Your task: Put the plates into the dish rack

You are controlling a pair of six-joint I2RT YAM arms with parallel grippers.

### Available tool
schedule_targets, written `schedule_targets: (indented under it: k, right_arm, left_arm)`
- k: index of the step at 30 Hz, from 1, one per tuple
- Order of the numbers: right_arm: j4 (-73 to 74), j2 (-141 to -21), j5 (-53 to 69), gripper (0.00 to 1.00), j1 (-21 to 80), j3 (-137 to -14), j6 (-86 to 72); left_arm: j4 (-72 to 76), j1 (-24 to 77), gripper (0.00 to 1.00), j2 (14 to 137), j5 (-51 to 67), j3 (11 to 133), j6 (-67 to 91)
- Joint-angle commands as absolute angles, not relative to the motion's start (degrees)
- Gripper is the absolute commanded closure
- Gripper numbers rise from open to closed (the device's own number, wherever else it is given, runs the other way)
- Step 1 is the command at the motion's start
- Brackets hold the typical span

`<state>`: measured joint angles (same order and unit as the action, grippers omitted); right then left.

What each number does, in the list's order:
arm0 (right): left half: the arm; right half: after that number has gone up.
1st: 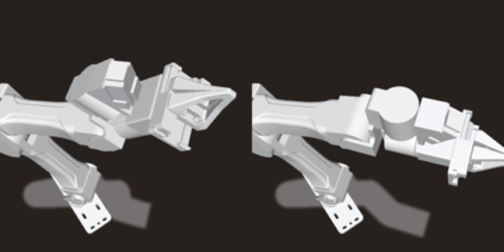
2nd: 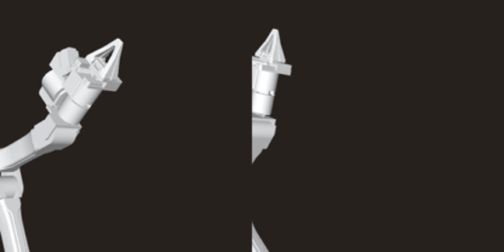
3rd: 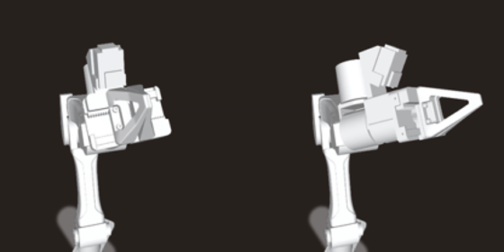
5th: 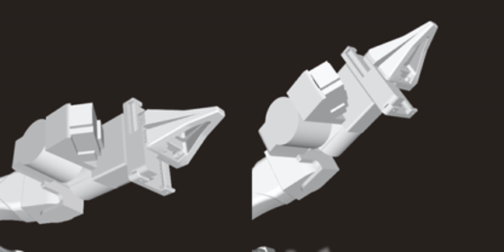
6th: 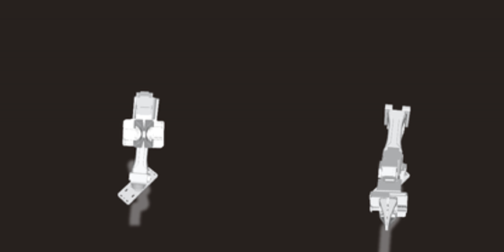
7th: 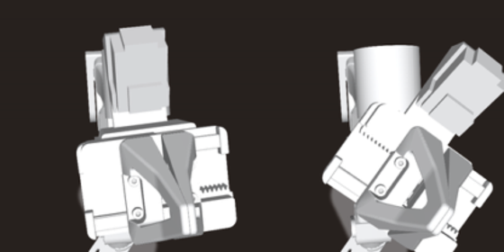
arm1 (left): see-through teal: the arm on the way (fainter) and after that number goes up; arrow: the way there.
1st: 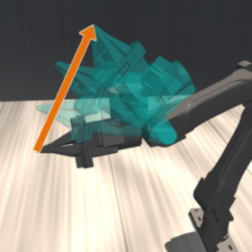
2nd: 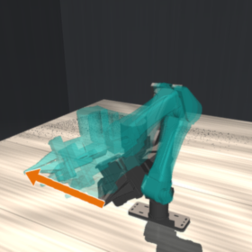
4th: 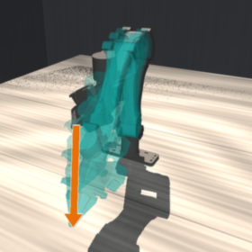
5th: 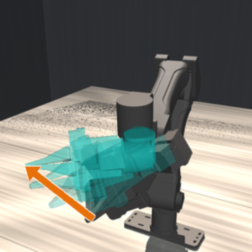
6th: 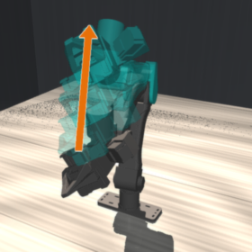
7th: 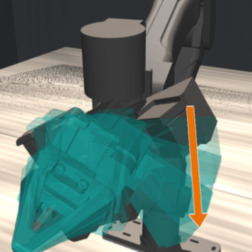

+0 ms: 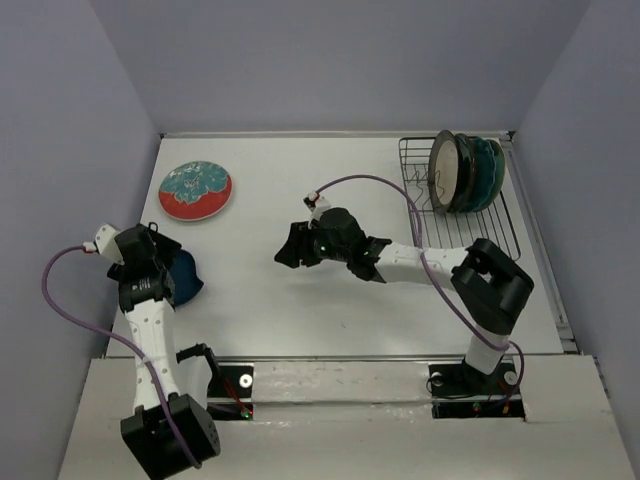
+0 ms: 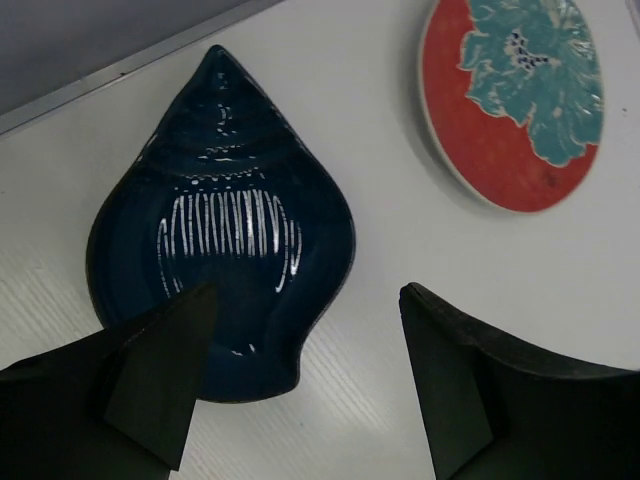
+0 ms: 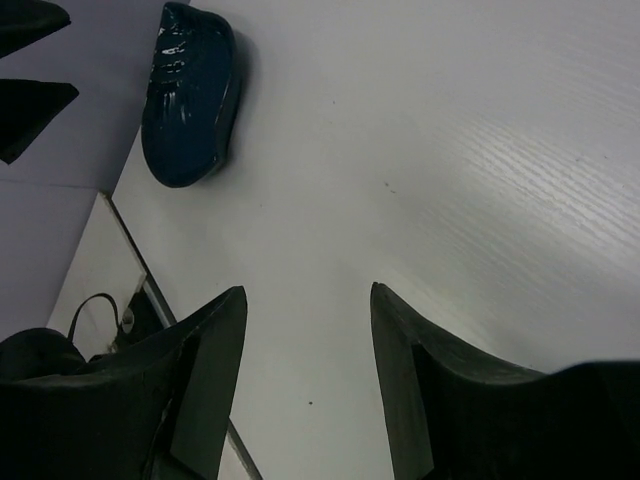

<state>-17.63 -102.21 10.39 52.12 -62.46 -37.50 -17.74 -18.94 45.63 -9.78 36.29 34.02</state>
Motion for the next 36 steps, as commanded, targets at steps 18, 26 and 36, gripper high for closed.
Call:
schedule_targets:
  k: [18,26,36]
  right_arm:
    - [-13.1,-140.7,22.2,0.37,58.1,-111.4,-45.4]
    - [-5.1,-158.9,19.8,0.34,62.4,-134.4,-47.5]
    - [4.2,-162.2,16.0,0.41,62.9,-142.6,-45.9]
  left_arm:
    - [-13.9,-18.3,0.06,38.9,-12.5,39.6,31.8]
    - [-11.0,-12.3,0.02,34.0,-2.2,41.2,29.4]
    - [-13.4,-6.3,0.01,29.5,-1.9,44.6,26.2]
